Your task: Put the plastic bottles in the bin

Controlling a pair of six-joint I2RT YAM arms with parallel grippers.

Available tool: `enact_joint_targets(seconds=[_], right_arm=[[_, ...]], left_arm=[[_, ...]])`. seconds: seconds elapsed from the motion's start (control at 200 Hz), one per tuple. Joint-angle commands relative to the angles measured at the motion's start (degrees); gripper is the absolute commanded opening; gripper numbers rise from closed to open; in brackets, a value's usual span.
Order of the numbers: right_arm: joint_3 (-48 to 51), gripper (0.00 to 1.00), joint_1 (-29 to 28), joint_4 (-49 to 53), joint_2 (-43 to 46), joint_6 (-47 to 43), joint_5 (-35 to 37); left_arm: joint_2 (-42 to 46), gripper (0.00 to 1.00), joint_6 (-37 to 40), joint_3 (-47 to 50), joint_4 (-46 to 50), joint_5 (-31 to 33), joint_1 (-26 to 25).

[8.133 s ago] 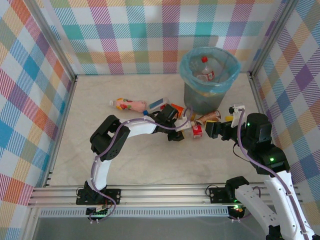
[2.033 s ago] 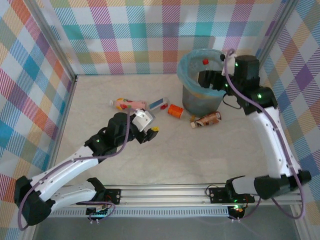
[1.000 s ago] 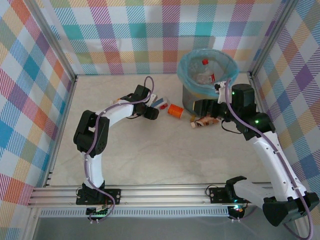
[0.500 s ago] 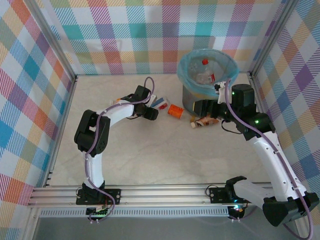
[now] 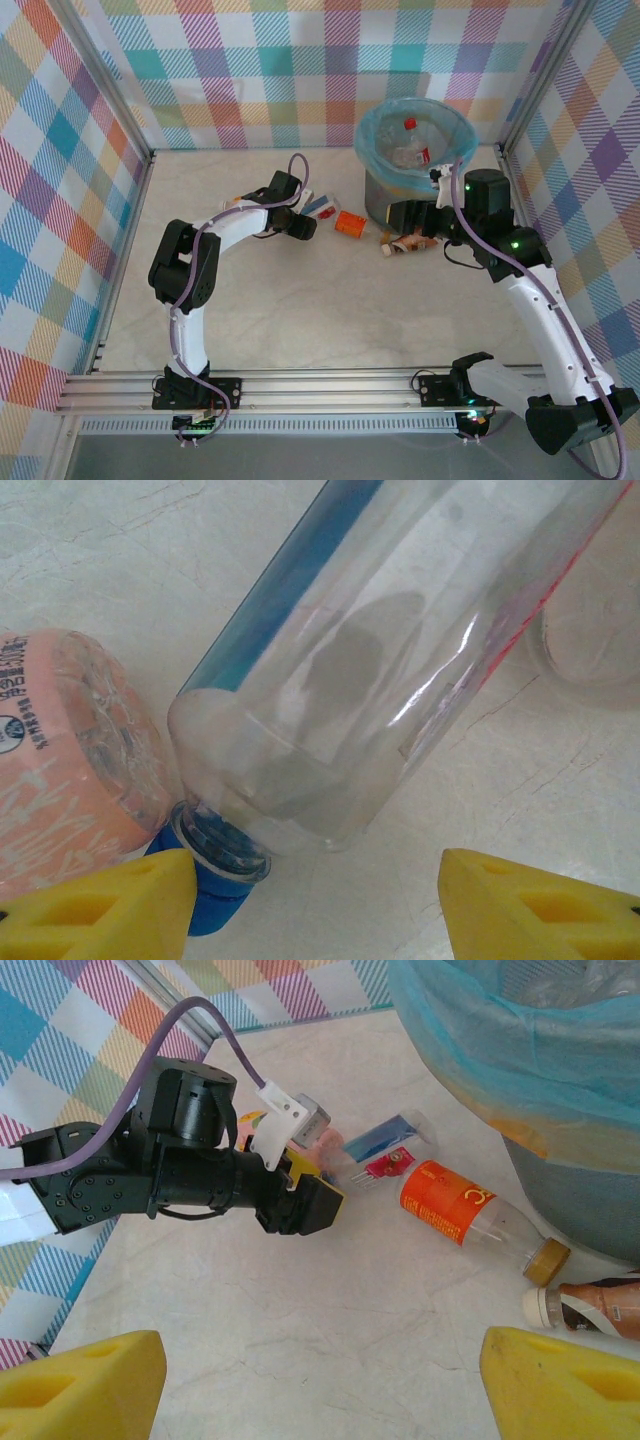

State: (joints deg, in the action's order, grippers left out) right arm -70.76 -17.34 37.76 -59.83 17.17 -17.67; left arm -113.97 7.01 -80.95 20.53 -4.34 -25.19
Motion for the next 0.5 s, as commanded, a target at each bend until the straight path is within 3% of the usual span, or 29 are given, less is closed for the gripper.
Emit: enact_joint_targets(seconds=[0.0,0.495], right_arm=[[-0.3,0.82,-0.3,0.2,0.6,-0.4,-1.0],[-0.4,0.82,-0.4,-0.2,-0.7,-0.6,-1.0]], left_arm=[[0.5,0.65,-0.2,-0.8,-1.6,1.1,0.6],[1.3,0.68,0.5,0.0,-2.9,2.0,1.0]])
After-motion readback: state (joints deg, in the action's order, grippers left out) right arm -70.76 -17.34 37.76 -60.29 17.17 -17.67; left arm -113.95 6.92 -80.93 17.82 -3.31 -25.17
